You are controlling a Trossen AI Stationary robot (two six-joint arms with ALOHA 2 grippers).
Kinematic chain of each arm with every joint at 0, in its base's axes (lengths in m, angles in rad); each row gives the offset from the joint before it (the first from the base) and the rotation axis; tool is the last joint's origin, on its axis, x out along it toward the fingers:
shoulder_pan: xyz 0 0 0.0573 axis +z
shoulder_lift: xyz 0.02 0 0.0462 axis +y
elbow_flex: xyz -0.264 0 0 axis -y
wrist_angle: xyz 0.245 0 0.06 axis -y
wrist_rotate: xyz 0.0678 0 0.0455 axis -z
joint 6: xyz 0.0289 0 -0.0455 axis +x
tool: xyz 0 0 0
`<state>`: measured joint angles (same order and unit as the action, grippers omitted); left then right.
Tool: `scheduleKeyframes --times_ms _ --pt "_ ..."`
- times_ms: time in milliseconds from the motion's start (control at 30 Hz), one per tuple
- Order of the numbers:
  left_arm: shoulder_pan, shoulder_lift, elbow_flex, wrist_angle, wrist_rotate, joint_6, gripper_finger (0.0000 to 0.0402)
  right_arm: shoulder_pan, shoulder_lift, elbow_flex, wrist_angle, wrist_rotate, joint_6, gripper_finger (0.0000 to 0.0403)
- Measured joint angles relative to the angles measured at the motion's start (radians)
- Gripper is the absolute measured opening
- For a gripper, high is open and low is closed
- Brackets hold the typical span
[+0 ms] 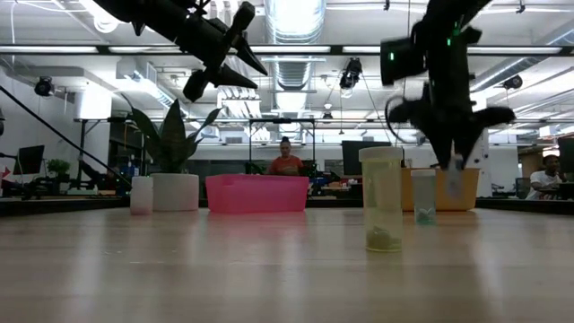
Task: Pick and place medicine bottles into bin by pill shape (circle, oval)
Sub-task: Put the blue capsule bottle into the yellow bin
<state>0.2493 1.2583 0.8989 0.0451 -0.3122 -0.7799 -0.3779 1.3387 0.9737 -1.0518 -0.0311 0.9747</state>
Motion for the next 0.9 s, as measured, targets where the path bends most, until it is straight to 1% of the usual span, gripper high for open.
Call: scheduleKeyframes --times_ms 133,200,300,433,533,667,800,900 --pt "-0.001 0.000 0.001 0.000 0.005 0.005 0.0132 -0.006 -0.056 0.135 -0.075 0.004 -0.037 0.0108" --pt "-0.001 0.000 0.001 0.000 0.005 0.006 0.0132 -0.032 -0.061 0.209 -0.096 0.004 -0.075 0.0104" --pt "-0.001 0.000 0.002 0.000 0.007 0.006 0.0132 -0.105 -0.044 0.305 -0.122 0.024 -0.152 0.0104" --pt "-0.001 0.000 0.002 0.001 0.015 0.005 0.0132 -0.249 0.023 0.391 -0.150 0.034 -0.326 0.0104" --pt "-0.001 0.000 0.002 0.000 0.022 0.004 0.0132 -0.374 0.086 0.425 -0.147 0.033 -0.472 0.0104" --pt "-0.001 0.000 0.003 -0.001 0.028 0.003 0.0132 -0.512 0.150 0.422 -0.148 0.010 -0.623 0.0104" --pt "-0.001 -0.003 0.015 -0.001 0.054 0.000 0.0132 -0.604 0.176 0.398 -0.129 -0.011 -0.707 0.0104" --pt "-0.003 -0.005 0.038 0.000 0.087 0.001 0.0132 -0.648 0.197 0.393 -0.091 -0.011 -0.732 0.0104"
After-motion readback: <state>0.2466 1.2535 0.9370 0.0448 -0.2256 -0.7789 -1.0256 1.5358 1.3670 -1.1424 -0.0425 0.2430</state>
